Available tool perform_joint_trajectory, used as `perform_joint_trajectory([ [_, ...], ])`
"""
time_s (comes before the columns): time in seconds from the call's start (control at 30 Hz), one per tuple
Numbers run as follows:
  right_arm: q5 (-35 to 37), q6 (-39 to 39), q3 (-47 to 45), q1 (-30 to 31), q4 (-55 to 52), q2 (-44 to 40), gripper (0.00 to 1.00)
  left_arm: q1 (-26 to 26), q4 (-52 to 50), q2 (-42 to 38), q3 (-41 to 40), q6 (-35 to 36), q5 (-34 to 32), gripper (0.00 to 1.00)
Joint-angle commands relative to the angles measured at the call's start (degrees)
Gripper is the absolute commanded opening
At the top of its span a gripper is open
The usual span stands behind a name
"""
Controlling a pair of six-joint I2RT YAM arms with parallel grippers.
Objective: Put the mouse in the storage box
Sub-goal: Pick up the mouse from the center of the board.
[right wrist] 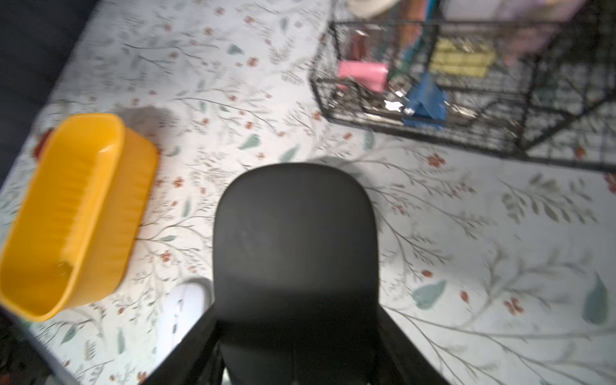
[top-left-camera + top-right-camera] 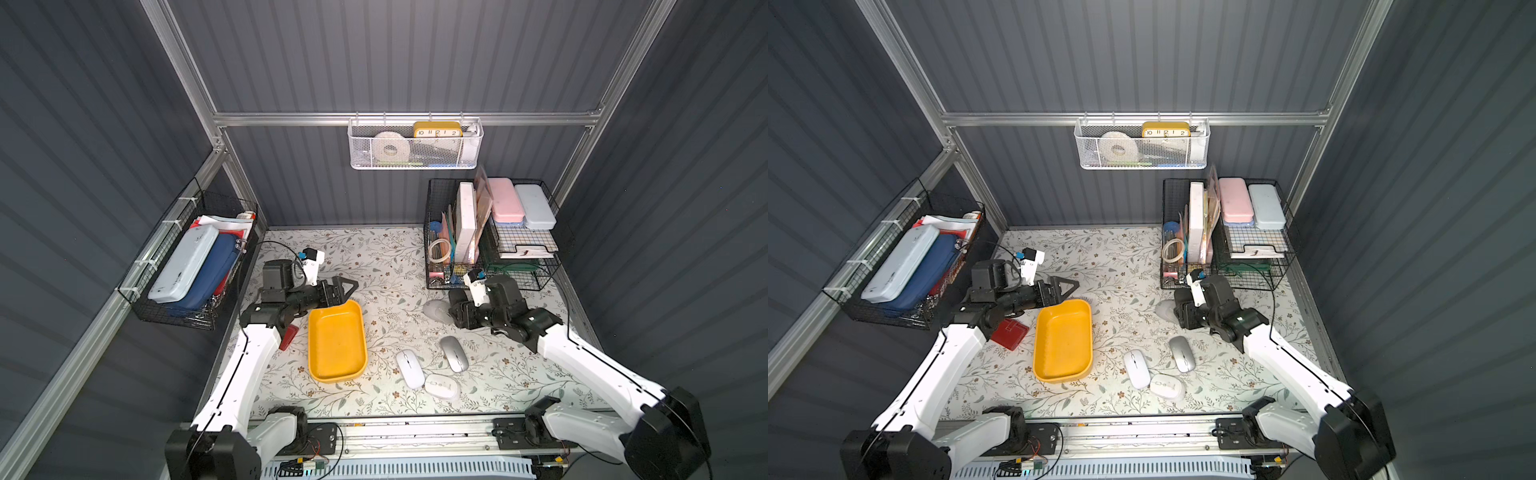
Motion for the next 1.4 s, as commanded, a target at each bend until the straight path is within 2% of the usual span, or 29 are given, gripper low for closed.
perform_joint_trajectory([
  [0.0, -7.7, -6.6, -1.4, 4.1, 7.1, -3.8, 0.45, -4.1, 1.5, 1.5, 2.8, 0.0, 5.9, 0.99],
  [0.07, -9.3, -10.0, -1.0, 6.9, 6.9, -5.8, 0.45, -7.6, 2.2, 2.2, 3.6, -0.2, 6.9, 0.99],
  [0.2, -11.7, -24.1, 0.4, 15.9, 3.8, -8.4, 0.45, -11.4, 7.6, 1.2, 1.9, -3.5, 11.2, 0.98],
  [0.3, -12.6, -28.9, 1.8, 20.1, 1.7, -7.6, 0.45, -12.9, 11.2, -1.0, -0.9, -5.6, 13.3, 0.97],
  [0.4, -10.5, -33.6, 4.1, 23.8, -1.4, -4.9, 0.44, -14.4, 11.9, -2.8, -2.8, -6.1, 14.0, 0.96],
  [0.5, -9.5, -35.3, 4.9, 25.8, -1.2, -2.9, 0.44, -15.2, 11.3, -4.3, -4.3, -5.8, 15.3, 0.94],
  [0.77, -6.3, -36.8, 7.6, 26.6, 1.3, 0.0, 0.43, -15.9, 8.8, -6.3, -6.1, -4.8, 16.5, 0.88],
  [1.1, 2.8, -39.5, 14.7, 26.7, 2.8, 8.5, 0.41, -17.5, 8.0, -3.0, -6.0, -6.0, 15.3, 0.77],
  [1.27, 3.9, -40.7, 18.0, 26.8, 3.1, 12.5, 0.4, -18.0, 8.4, -1.9, -6.3, -6.1, 14.9, 0.76],
  [1.37, 5.0, -40.9, 19.3, 26.9, 3.6, 14.3, 0.4, -18.2, 8.0, -0.9, -6.3, -6.0, 14.5, 0.69],
])
